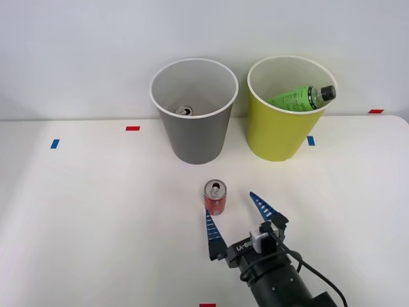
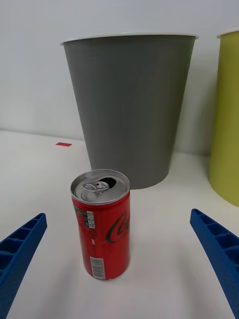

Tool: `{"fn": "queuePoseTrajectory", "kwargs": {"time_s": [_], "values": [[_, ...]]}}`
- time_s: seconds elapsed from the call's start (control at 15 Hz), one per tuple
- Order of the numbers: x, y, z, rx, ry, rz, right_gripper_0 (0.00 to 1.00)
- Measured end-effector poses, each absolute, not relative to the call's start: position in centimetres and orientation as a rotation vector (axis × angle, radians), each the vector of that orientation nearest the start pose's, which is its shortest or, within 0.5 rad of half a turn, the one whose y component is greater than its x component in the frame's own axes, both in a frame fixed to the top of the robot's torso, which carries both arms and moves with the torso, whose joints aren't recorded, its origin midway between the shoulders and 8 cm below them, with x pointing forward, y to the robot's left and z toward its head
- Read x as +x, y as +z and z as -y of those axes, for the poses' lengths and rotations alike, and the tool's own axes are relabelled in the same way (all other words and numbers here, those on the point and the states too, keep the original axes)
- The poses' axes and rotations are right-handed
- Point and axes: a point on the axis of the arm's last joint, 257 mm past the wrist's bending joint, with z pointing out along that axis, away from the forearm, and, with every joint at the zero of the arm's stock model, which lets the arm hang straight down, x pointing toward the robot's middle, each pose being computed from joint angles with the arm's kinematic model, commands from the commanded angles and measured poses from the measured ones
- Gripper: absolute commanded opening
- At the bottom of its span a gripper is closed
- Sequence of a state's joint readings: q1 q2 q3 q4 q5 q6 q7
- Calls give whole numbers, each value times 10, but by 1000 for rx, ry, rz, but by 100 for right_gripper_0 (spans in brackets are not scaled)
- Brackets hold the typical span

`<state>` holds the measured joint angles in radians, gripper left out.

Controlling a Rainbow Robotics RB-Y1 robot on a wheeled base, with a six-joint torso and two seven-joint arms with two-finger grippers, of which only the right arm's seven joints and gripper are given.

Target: Put cans in the gray bin, plastic bottles in the light green bin

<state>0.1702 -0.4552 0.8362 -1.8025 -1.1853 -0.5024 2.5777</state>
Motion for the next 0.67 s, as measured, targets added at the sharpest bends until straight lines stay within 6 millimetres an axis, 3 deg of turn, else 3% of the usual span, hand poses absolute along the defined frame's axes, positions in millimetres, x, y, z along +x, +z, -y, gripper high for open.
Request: {"fn": "queuePoseTrajectory", "kwargs": {"time_s": [0.2,0.33,0.67], "values": [[386,-250,35,-339,269,-1495,100],[397,-264,31,-335,228,-1502,100],[420,-266,12,-345,204,-1481,100]]}}
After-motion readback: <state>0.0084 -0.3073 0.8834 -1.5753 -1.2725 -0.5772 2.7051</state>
